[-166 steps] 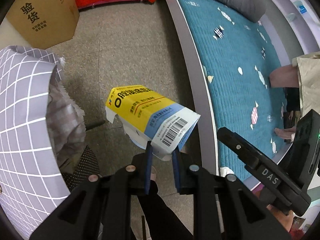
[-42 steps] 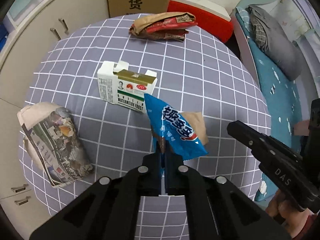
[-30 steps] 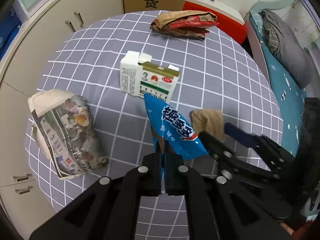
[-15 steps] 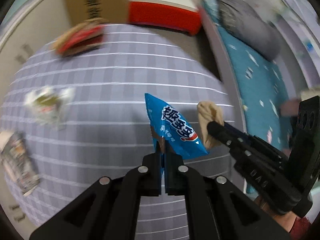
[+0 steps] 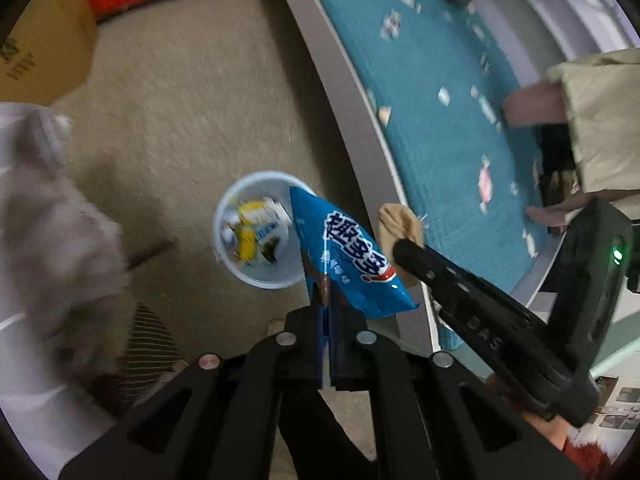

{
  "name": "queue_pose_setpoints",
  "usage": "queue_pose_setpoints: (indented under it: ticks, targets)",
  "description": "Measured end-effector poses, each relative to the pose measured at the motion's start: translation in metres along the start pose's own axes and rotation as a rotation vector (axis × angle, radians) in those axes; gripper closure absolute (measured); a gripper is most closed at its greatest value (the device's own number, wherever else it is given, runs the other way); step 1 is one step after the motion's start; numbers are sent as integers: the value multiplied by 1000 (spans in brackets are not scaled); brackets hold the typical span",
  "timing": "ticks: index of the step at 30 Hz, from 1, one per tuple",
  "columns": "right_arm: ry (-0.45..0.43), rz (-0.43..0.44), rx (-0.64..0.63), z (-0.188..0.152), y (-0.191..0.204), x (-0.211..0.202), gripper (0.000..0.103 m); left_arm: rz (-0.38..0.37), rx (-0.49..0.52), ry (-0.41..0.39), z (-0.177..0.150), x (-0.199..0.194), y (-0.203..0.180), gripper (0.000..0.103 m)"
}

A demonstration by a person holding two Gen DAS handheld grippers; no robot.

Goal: Collect trash
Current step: 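Carry paper and snack bag over the light-blue bucket and open both tools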

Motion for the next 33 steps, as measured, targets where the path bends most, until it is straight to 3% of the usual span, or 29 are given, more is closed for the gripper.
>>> queue_pose_setpoints:
  ticks: [5, 11, 13, 15, 16, 20, 21, 28, 33]
  targets:
    - [37, -32, 48, 9, -60, 52, 84, 29, -30, 135, 37, 114, 9, 101]
    - [68, -31, 90, 10, -107, 119, 84, 38, -73, 191, 62, 208, 27, 99]
    - [79, -27, 105, 8, -117, 138, 84, 54, -82, 197, 69, 231, 33, 95]
    - [84, -20, 114, 8, -122, 153, 84, 52, -96, 191, 74, 241, 40, 81]
    - [84, -20, 116, 8, -124, 159, 84, 54, -98, 190, 77, 244, 43, 78]
    - [88, -20, 114, 12, -125, 172, 84, 84, -120, 192, 84, 256, 54, 43]
    - [90, -20, 114, 12, -124, 172, 83, 95, -128, 193, 83, 255, 58, 40]
    - [111, -16, 101, 13, -98, 156, 82, 183, -215, 146, 67, 205, 71, 35]
    - [107, -9, 65, 16, -67, 128, 81, 194, -235, 92, 59, 154, 63, 35]
Point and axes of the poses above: each gripper's, at about its wrist camera, not at the fingertips, and x roughly the way its jaws point, y to its left, z to its top, the point moved 5 cm from there along x, roughly the way its jaws point, and after that the axes turned 9 degrees about y, right-handed, at the moved point
